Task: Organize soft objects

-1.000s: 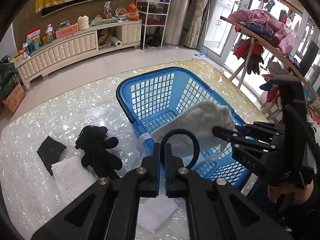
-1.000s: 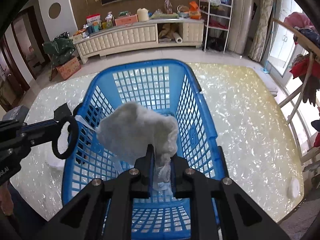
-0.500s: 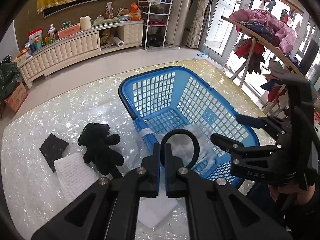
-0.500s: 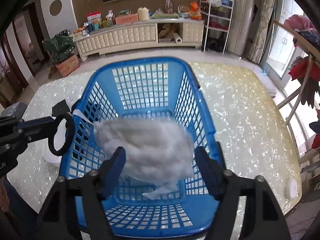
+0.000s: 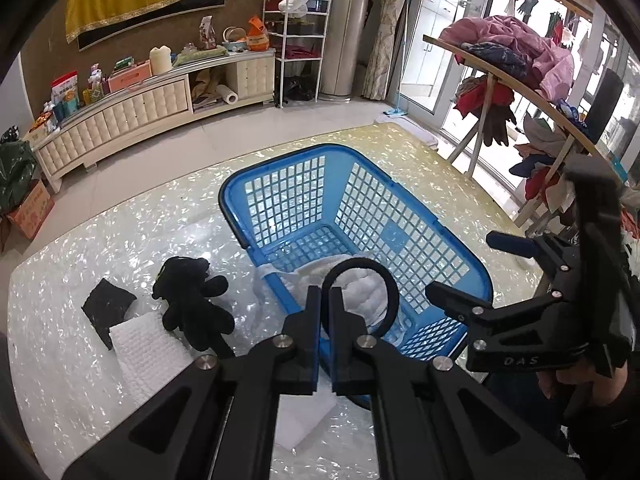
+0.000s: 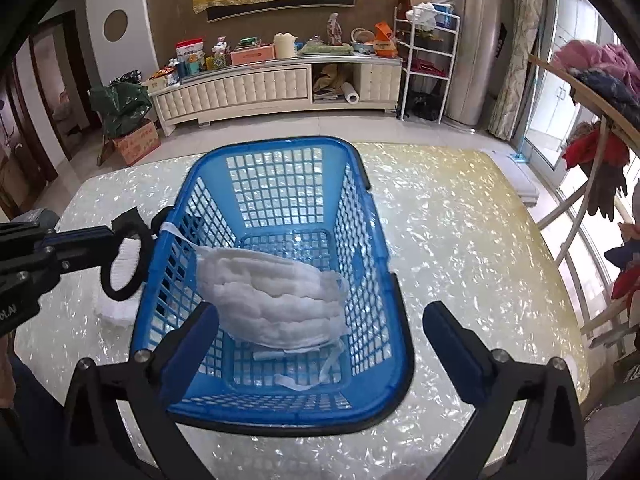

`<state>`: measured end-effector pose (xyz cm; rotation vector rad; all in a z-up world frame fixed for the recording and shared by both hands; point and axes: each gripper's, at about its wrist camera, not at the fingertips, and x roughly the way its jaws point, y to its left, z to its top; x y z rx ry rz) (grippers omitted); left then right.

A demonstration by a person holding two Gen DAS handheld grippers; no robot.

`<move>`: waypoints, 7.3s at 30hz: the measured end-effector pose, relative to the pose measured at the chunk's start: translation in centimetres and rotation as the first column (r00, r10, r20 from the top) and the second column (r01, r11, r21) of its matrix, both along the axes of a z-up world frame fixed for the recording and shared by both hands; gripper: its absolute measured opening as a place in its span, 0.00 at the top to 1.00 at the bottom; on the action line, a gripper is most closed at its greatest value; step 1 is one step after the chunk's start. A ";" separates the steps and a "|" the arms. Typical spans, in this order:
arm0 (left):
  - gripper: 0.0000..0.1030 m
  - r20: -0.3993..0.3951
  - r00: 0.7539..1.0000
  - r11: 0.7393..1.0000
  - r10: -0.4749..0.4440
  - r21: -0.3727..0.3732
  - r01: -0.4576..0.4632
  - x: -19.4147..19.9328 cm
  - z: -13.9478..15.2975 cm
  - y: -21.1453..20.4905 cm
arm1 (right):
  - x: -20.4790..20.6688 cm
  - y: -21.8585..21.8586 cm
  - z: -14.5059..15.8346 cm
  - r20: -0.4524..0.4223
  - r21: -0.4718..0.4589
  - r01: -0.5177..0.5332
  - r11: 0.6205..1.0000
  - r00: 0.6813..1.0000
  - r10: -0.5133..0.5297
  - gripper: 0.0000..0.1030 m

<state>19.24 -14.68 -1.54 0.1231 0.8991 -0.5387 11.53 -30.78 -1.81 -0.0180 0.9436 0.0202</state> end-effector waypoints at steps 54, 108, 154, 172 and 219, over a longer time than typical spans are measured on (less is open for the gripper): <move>0.46 -0.045 0.978 0.959 -0.201 0.193 0.206 5.5 -6.0 -9.0 | 0.7 -3.1 -2.4 -0.053 0.049 0.074 0.996 0.996 -0.071 0.01; 0.00 -0.072 0.985 0.977 0.157 0.159 -0.144 -1.4 -6.5 16.9 | -2.3 16.4 -3.2 -0.086 0.067 -0.355 0.932 0.929 0.360 0.01; 0.73 -0.275 0.947 0.986 0.165 0.069 -0.151 5.9 -16.9 16.2 | 3.4 16.1 -17.0 -0.273 -0.088 -0.209 0.974 0.945 0.178 0.33; 0.83 -0.198 0.956 0.976 0.218 0.065 -0.209 -0.2 -12.8 17.9 | 3.2 13.2 -15.5 -0.207 -0.102 -0.160 0.982 0.969 0.136 0.73; 0.83 0.124 0.980 0.988 0.154 0.013 -0.157 -6.4 2.5 4.9 | -1.8 6.2 1.9 0.200 -0.044 -0.128 0.991 0.971 0.134 0.69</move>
